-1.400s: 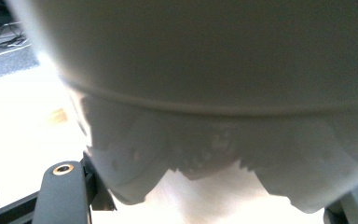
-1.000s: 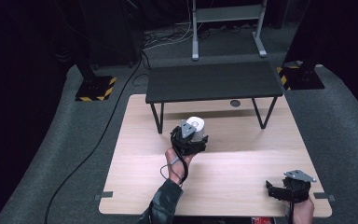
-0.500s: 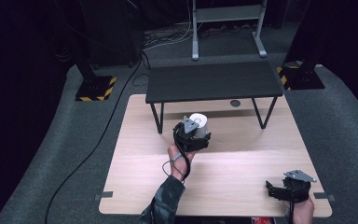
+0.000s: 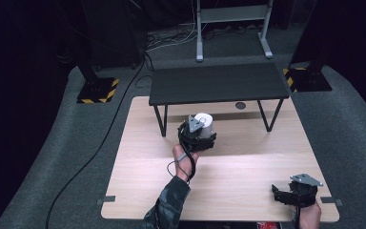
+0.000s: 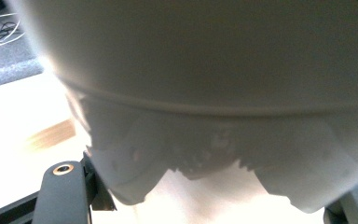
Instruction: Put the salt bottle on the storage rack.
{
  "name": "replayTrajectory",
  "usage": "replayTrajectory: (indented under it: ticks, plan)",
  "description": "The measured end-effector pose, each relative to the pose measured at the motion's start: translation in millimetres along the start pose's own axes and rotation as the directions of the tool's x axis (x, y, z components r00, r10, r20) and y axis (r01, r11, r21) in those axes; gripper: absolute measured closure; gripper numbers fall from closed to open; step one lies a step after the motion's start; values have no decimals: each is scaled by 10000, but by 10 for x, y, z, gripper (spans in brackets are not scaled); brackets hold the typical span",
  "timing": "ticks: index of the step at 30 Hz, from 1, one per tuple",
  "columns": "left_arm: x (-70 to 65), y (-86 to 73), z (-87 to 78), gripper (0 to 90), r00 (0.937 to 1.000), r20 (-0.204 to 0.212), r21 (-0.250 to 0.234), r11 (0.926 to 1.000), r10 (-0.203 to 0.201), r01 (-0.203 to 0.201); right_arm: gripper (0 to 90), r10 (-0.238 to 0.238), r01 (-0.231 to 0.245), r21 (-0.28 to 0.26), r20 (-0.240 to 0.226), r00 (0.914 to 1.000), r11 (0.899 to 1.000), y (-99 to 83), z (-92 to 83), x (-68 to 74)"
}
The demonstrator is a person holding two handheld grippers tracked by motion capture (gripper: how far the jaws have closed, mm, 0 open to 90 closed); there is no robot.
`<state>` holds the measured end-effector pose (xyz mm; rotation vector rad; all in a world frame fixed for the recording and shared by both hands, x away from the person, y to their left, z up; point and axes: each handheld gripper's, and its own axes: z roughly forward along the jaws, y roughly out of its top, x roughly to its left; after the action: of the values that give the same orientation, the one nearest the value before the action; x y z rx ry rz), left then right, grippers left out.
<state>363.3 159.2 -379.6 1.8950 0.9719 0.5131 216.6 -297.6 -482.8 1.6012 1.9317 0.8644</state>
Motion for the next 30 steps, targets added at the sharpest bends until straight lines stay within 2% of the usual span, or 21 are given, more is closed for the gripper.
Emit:
replayTrajectory:
  ticks: [11, 20, 30]
  plan:
    - [5, 178, 83, 294, 9995, 306, 49, 9999, 108, -109, 0, -1, 1, 2, 6, 10000, 10000, 0, 0, 1]
    - [47, 310, 107, 294, 9983, 576, 2, 10000, -21, 21, 0, -20, 20, -14, 5, 10000, 10000, -3, 1, -3]
    - [42, 499, 103, 294, 9973, 732, -1, 9999, 107, -108, 0, 32, -33, -27, -33, 10000, 10000, -5, -1, -12]
